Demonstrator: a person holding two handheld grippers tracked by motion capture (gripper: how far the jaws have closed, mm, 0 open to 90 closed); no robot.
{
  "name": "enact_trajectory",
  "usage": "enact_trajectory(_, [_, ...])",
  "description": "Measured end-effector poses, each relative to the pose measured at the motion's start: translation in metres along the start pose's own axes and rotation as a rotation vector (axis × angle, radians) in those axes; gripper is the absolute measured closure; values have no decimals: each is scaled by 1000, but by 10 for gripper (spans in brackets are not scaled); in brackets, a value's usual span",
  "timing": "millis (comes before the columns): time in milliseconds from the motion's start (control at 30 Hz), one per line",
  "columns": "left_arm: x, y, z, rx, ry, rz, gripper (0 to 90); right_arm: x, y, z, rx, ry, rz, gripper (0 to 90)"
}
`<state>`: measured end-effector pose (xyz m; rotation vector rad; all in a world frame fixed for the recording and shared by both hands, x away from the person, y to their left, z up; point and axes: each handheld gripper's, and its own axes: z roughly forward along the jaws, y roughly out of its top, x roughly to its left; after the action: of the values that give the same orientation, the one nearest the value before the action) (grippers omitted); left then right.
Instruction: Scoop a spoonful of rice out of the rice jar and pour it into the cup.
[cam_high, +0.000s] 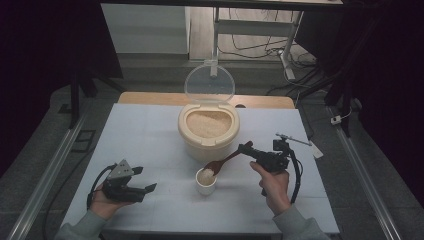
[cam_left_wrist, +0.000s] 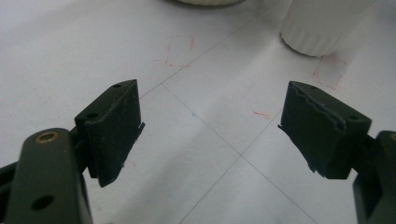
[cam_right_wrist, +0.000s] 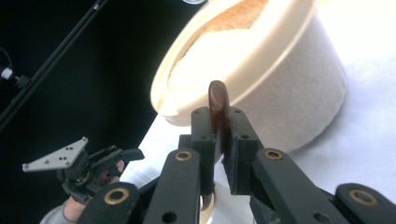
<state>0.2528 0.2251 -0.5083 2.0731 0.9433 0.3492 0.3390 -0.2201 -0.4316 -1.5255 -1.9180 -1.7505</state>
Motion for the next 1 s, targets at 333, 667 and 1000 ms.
enact_trajectory(333, [0,0,1,1,3,2,202,19,-1,-8,-27,1,-179,833])
enact_trajectory(667, [0,0,1,3,4,2,202,14,-3,-9,-42,29,-183,833])
enact_trajectory(1000, [1,-1,0,1,7,-1,203,9,0,-22,-101,74,-197,833])
